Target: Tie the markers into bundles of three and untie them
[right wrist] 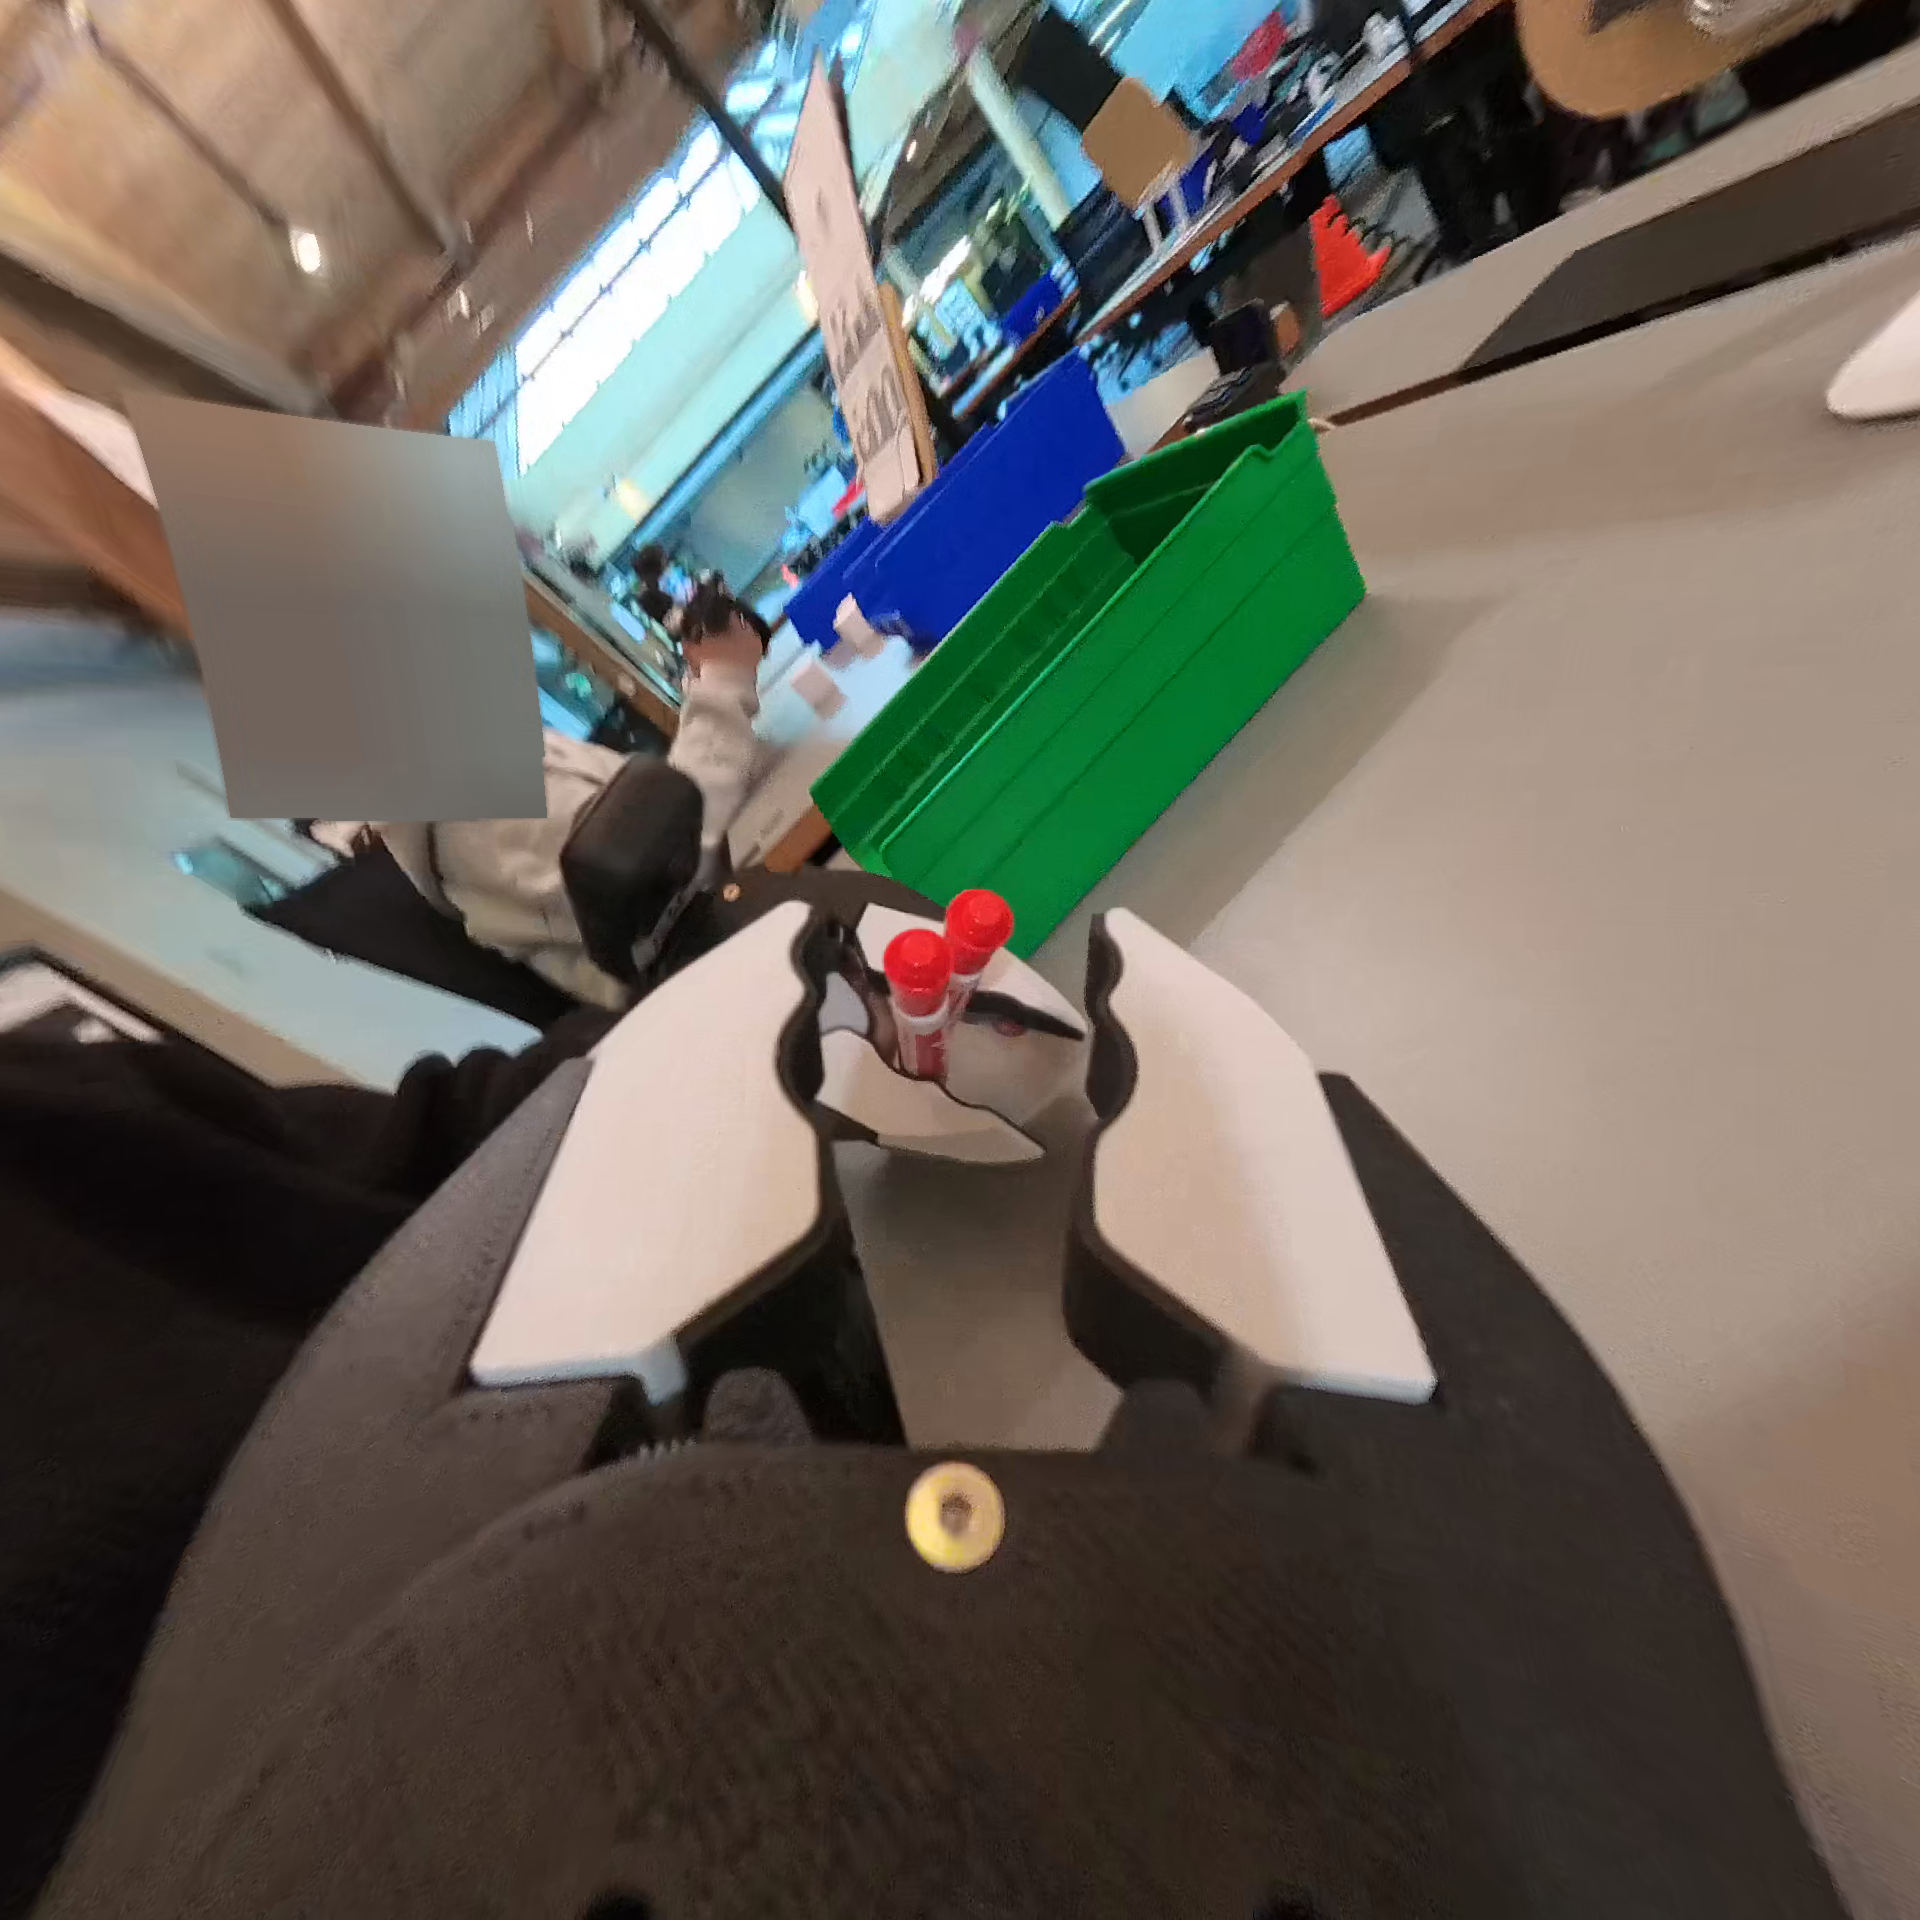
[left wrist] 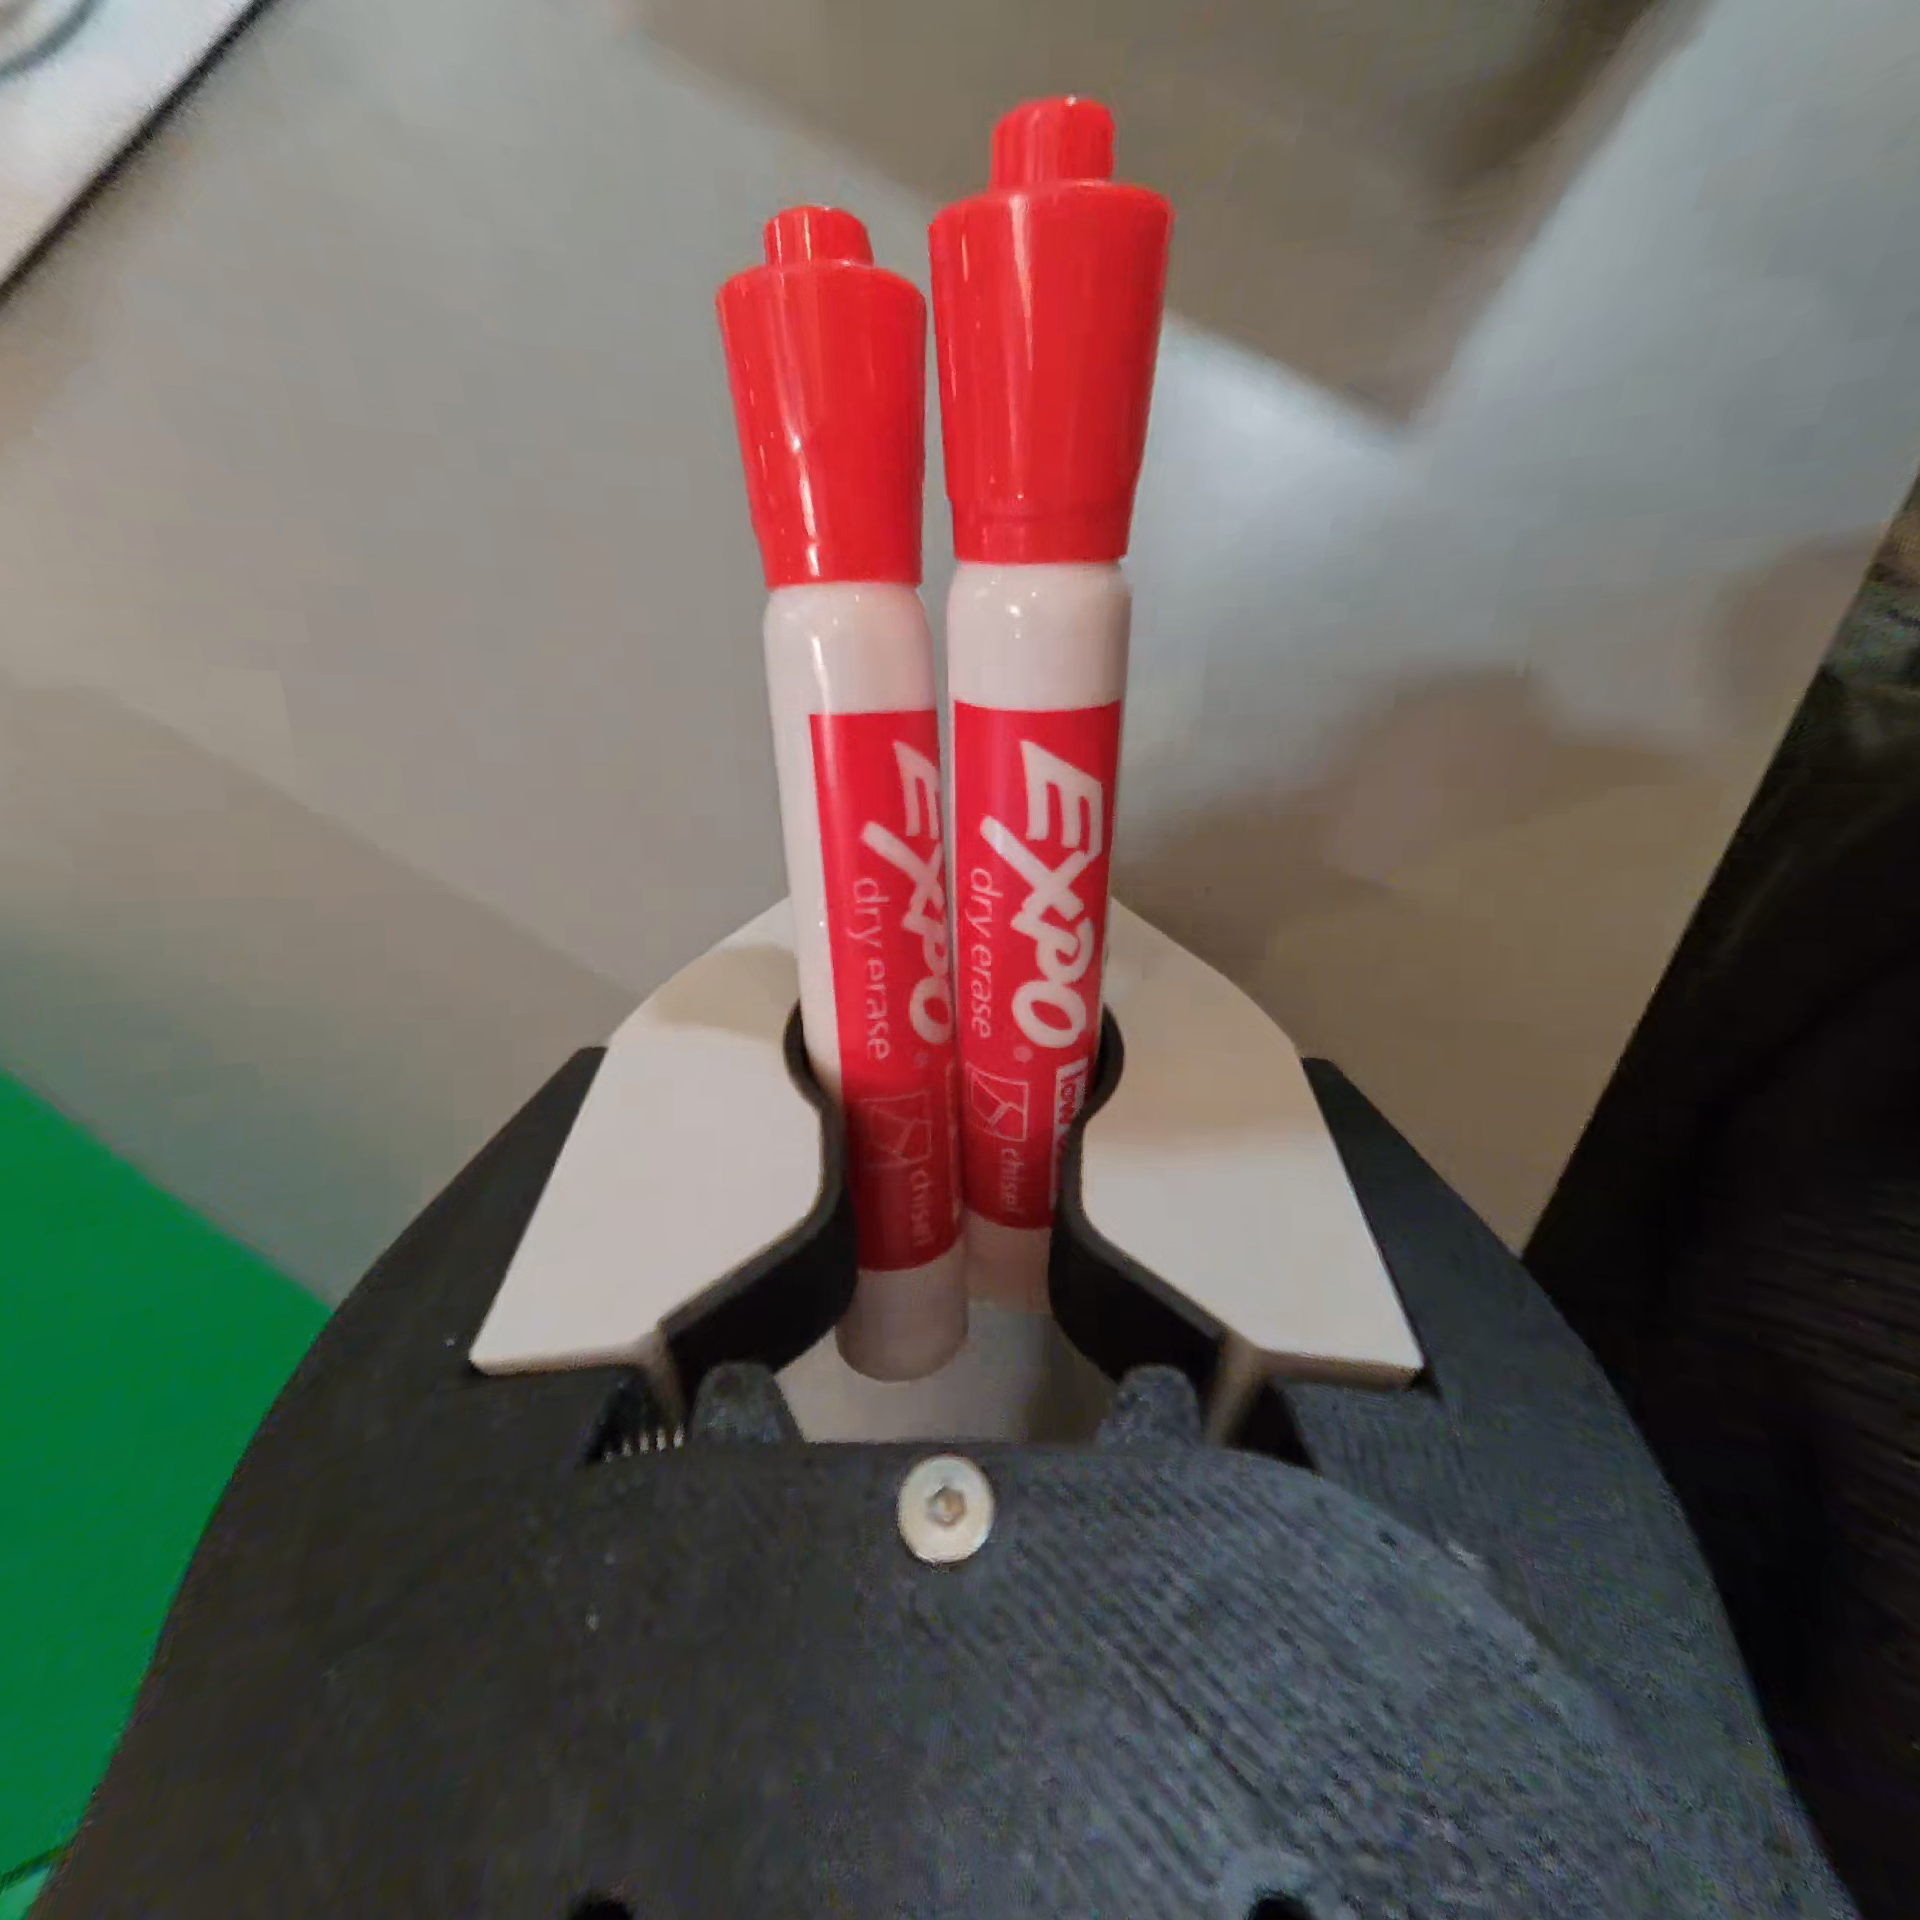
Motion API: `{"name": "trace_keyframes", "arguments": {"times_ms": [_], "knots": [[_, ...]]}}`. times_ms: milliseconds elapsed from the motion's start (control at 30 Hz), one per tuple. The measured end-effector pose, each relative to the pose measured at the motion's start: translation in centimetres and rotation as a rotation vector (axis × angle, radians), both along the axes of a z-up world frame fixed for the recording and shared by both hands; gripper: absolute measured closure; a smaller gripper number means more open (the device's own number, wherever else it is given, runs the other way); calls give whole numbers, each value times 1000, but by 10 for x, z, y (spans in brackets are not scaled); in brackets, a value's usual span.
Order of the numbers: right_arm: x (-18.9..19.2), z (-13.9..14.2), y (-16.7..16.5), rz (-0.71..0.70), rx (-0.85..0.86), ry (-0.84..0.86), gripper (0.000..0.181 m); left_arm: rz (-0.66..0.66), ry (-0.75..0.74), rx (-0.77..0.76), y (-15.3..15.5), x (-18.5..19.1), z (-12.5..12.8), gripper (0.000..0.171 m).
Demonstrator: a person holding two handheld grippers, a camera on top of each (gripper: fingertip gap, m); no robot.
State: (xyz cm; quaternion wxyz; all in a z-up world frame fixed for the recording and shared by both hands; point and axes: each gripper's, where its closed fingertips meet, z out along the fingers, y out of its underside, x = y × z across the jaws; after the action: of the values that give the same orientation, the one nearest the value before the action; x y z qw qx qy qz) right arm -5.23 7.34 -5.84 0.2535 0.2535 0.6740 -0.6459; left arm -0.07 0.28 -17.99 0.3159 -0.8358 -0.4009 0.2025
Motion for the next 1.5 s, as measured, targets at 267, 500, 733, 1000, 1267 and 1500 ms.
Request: {"name": "trace_keyframes", "arguments": {"times_ms": [267, 500, 733, 1000, 1267, 1500], "knots": [[34, -37, -23, -69, 53, 6, 122, -66, -16, 21, 10, 10, -2, 129], [50, -44, -37, -1, 48, 62, 119, -117, -49, 82, 25, 19, -3, 129], [56, -51, -41, 34, 49, 59, 143, -131, -63, 83, 33, 23, -6, 129], [54, -51, -38, 41, 39, 48, 151, -121, -82, 100, 31, 22, -8, 129], [54, -50, -37, 46, 44, 70, 151, -120, -81, 105, 30, 22, -7, 129], [39, -45, -28, 7, 30, 79, 130, -101, -96, 166, 29, 22, -1, 129]]}}
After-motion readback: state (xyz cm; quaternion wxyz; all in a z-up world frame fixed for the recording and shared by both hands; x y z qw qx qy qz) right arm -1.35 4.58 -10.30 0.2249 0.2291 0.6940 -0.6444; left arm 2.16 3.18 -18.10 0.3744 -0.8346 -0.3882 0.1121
